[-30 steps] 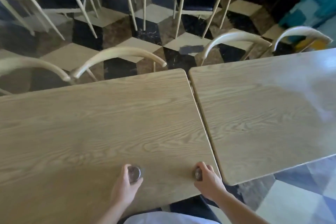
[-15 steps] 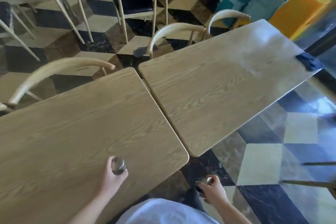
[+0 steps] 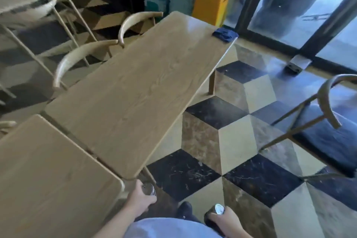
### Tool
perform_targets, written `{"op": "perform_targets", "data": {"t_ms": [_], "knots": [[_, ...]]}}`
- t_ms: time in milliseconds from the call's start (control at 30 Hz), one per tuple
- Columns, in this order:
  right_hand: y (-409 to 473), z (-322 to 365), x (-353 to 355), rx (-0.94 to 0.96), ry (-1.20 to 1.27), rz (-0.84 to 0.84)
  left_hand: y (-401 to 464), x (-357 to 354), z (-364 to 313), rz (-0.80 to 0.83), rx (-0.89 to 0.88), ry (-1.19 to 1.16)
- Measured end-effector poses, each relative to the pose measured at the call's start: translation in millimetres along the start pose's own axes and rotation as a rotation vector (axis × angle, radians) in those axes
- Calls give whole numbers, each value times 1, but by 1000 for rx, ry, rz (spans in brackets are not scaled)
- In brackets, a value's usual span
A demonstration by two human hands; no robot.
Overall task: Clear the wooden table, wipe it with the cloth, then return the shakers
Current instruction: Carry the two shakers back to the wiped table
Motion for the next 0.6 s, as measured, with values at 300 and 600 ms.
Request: {"op": "perform_targets", "data": {"t_ms": [300, 600], "knots": [[45, -24, 49, -183, 53, 117, 29, -56, -91, 253, 35, -24], [81, 23, 130, -186, 86, 144, 104, -110, -201, 359, -69, 263]]}}
Point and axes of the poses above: each hand's wrist, its own y-axis towards the middle knuckle, its own x-axis out of the back of the hand, z = x × y, the point moved 3 cm from there along y, towards the middle knuckle, and after that the axes turned 5 degrees about z, right-handed, at the moved point
